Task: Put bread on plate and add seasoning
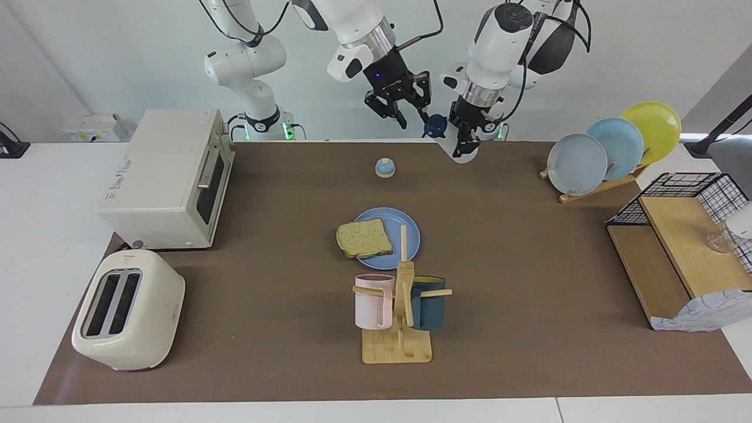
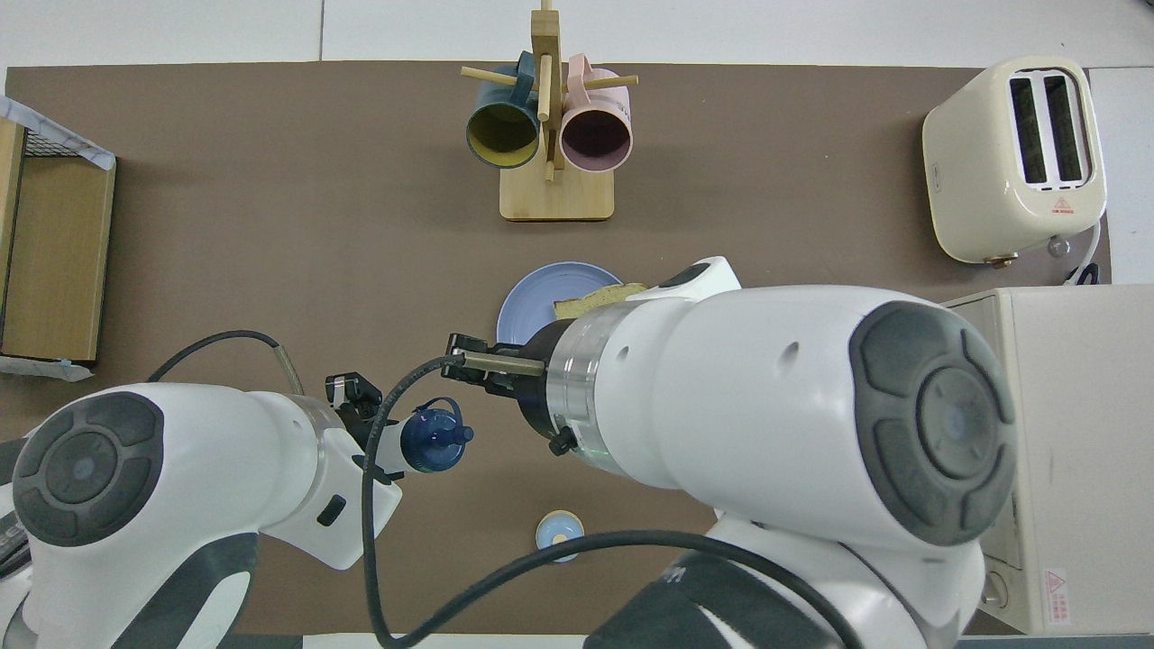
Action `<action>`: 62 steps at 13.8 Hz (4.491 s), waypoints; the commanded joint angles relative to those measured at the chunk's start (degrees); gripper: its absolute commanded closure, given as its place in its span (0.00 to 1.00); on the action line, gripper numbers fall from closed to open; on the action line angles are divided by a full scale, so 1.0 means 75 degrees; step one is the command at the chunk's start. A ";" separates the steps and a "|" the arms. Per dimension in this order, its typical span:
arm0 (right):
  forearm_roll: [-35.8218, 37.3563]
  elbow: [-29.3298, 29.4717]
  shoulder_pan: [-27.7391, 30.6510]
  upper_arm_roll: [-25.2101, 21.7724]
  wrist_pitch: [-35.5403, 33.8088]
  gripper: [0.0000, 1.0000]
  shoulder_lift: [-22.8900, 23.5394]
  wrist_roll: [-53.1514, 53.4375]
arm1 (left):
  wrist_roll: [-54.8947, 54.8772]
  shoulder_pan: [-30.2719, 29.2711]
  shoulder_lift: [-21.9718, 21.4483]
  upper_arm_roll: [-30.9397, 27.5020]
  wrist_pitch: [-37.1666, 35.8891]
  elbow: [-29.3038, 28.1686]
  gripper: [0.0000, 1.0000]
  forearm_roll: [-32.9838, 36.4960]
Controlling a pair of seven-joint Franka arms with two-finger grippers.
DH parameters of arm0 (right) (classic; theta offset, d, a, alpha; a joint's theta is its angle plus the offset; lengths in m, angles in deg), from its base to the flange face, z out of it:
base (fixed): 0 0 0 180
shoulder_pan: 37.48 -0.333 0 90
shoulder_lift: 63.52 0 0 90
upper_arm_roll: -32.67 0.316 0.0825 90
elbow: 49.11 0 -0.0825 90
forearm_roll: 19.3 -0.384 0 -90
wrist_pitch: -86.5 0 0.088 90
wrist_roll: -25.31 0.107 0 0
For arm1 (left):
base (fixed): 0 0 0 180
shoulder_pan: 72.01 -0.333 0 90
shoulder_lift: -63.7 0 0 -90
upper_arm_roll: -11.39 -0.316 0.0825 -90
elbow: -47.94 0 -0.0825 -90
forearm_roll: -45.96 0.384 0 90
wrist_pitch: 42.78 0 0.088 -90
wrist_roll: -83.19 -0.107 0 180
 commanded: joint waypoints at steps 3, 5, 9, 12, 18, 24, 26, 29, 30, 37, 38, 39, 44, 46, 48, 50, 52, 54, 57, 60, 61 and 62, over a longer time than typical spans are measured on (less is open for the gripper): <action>-0.0135 -0.0374 -0.0253 0.0042 0.0180 0.53 -0.0321 0.0321 | -0.0072 0.0046 -0.0256 -0.0023 0.0268 -0.0276 1.00 0.0134; -0.0135 -0.0398 -0.0253 0.0042 0.0075 0.57 -0.0333 0.0334 | -0.0049 0.0046 -0.0256 -0.0023 0.0279 -0.0276 1.00 0.0134; -0.0135 -0.0585 -0.0253 0.0042 0.0039 0.60 -0.0438 0.0240 | -0.0048 0.0035 -0.0244 -0.0023 0.0291 -0.0276 1.00 0.0134; -0.0135 -0.0678 -0.0253 0.0042 0.0039 0.66 -0.0474 0.0252 | -0.0025 0.0023 -0.0244 -0.0023 0.0338 -0.0276 1.00 0.0134; -0.0135 -0.0691 -0.0265 0.0042 0.0098 0.66 -0.0497 0.0299 | 0.0010 0.0011 -0.0244 -0.0023 0.0350 -0.0276 1.00 0.0134; -0.0135 -0.0714 -0.0277 0.0054 0.0192 0.67 -0.0497 0.0345 | 0.0010 -0.0012 -0.0244 -0.0023 0.0361 -0.0276 1.00 0.0134; -0.0135 -0.0714 -0.0451 0.0042 0.0215 0.67 -0.0486 0.0369 | 0.0022 -0.0012 -0.0244 -0.0023 0.0396 -0.0276 1.00 0.0123; -0.0135 -0.0761 -0.0452 0.0042 0.0204 0.70 -0.0486 0.0369 | 0.0034 -0.0012 -0.0244 -0.0023 0.0420 -0.0276 1.00 0.0123; -0.0135 -0.0761 -0.0441 0.0042 0.0215 0.71 -0.0485 0.0357 | 0.0034 -0.0012 -0.0244 -0.0023 0.0443 -0.0276 1.00 0.0123; -0.0147 -0.0702 -0.0429 0.0042 0.0413 0.71 -0.0450 0.0357 | 0.0045 -0.0012 -0.0244 -0.0011 0.0455 -0.0276 1.00 0.0111; -0.0147 -0.0702 -0.0429 0.0042 0.0426 0.72 -0.0450 0.0357 | 0.0045 -0.0012 -0.0244 -0.0011 0.0467 -0.0276 1.00 0.0111; -0.0147 -0.0702 -0.0429 0.0042 0.0449 0.72 -0.0450 0.0346 | 0.0045 -0.0012 -0.0244 -0.0011 0.0467 -0.0276 1.00 0.0099; -0.0147 -0.0738 -0.0417 0.0042 0.0461 0.75 -0.0450 0.0334 | 0.0069 -0.0012 -0.0244 -0.0011 0.0526 -0.0288 1.00 0.0088; -0.0147 -0.0738 -0.0417 0.0042 0.0461 0.95 -0.0450 0.0334 | 0.0069 -0.0012 -0.0244 -0.0011 0.0526 -0.0288 1.00 0.0088; -0.0147 -0.0726 -0.0406 0.0042 0.0485 1.00 -0.0439 0.0334 | 0.0069 -0.0024 -0.0244 -0.0011 0.0537 -0.0311 1.00 0.0088; -0.0344 -0.0680 -0.0382 0.0031 0.0531 1.00 -0.0404 0.0381 | 0.0069 -0.0024 -0.0244 -0.0011 0.0537 -0.0323 1.00 0.0088; -0.0545 -0.0714 -0.0382 0.0030 0.0974 1.00 -0.0392 0.0392 | 0.0069 -0.0024 -0.0256 -0.0011 0.0549 -0.0323 1.00 0.0076; -0.0754 -0.0726 -0.0336 0.0019 0.1386 1.00 -0.0345 0.0381 | 0.0069 -0.0035 -0.0244 -0.0023 0.0549 -0.0323 1.00 0.0064; -0.1143 -0.0738 -0.0218 0.0019 0.1691 1.00 -0.0310 0.0404 | 0.0069 -0.0036 -0.0244 -0.0011 0.0537 -0.0323 1.00 0.0064; -0.1504 -0.0726 -0.0113 0.0019 0.1796 1.00 -0.0298 0.0498 | 0.0069 -0.0036 -0.0256 -0.0023 0.0537 -0.0323 1.00 0.0064; -0.1564 -0.0749 -0.0101 0.0019 0.1913 1.00 -0.0298 0.0533 | 0.0069 -0.0036 -0.0256 -0.0023 0.0526 -0.0323 1.00 0.0064; -0.1576 -0.0749 0.0004 0.0019 0.1914 1.00 -0.0298 0.0614 | 0.0069 -0.0036 -0.0256 -0.0023 0.0514 -0.0323 1.00 0.0064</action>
